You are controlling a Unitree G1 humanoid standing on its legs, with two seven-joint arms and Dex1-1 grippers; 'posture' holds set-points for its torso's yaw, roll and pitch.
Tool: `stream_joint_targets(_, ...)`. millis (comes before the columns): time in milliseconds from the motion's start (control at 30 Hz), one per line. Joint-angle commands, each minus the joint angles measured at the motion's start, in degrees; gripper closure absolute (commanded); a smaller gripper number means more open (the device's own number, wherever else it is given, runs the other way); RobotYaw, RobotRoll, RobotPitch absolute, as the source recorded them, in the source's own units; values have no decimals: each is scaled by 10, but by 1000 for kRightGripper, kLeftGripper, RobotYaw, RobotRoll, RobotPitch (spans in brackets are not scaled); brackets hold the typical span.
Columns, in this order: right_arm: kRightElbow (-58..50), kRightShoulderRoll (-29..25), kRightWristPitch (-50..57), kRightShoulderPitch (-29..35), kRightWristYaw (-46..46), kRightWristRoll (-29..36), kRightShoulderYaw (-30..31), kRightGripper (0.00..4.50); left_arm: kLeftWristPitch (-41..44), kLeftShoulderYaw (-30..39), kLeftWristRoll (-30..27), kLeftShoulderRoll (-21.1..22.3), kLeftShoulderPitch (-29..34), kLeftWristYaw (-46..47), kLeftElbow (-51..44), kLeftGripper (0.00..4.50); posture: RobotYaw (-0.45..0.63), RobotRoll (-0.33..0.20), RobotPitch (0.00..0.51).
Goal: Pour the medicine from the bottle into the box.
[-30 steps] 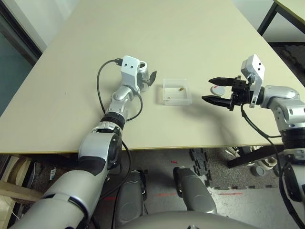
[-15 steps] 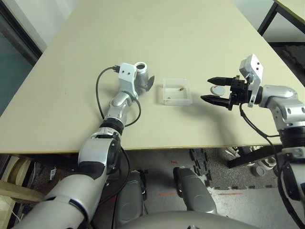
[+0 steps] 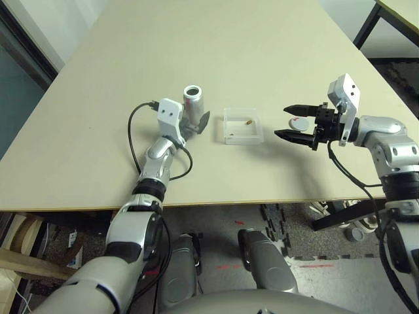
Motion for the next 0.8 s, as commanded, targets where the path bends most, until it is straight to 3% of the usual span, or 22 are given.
stream_joint_targets(33, 7, 1, -5, -6, 3, -5, 4, 0, 36, -9, -14, -5, 43, 2, -59, 23, -274, 0, 141)
stream_joint_targets(233, 6, 2, -7, -1, 1, -6, 0, 0, 93, -9, -29, 0, 112, 14, -177, 23, -275, 0, 142)
stream_joint_targets(533, -14, 9, 10, 30, -59, 21, -48, 0, 201, 62, -72, 39, 166, 105, -343, 23, -261, 0, 151)
stream_joint_targets(800, -32, 20, 24, 67, -164, 59, -138, 0, 243, 133, -106, 110, 164, 135, -345, 23, -247, 0, 158)
